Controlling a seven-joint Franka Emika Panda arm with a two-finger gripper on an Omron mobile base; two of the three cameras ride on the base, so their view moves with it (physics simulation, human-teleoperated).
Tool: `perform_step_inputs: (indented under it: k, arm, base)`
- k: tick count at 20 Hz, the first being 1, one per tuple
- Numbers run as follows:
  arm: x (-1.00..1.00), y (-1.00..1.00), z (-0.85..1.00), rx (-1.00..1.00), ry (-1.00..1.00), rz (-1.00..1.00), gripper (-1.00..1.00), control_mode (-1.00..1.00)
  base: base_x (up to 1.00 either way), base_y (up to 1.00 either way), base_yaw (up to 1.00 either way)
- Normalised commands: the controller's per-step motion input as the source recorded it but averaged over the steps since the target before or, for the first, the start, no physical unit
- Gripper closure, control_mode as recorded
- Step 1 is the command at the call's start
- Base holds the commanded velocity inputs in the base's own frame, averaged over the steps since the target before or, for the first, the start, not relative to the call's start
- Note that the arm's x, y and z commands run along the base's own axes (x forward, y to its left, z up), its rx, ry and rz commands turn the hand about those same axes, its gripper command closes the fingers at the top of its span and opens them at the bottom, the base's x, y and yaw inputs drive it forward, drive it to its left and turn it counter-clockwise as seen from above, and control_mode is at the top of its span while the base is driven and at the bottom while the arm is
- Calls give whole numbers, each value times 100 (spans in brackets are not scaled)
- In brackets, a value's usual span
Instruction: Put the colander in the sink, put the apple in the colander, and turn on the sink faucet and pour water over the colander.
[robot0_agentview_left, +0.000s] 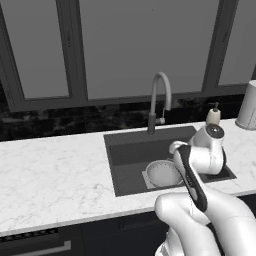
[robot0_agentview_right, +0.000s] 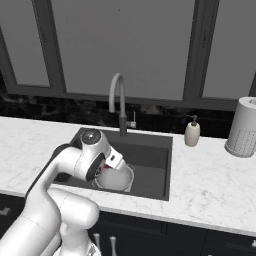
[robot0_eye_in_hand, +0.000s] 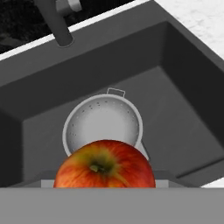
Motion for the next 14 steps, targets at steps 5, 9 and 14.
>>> perform_step_inputs:
  k: [5,9,14]
  arm:
    - [20,0,-21,0,8,0,100,-100]
    - [19,0,-27,0,9,0,100,-100]
    - [21,0,-25,0,5,0,100,-100]
  base:
    - [0,0,0]
    - [0,0,0]
    - [0,0,0]
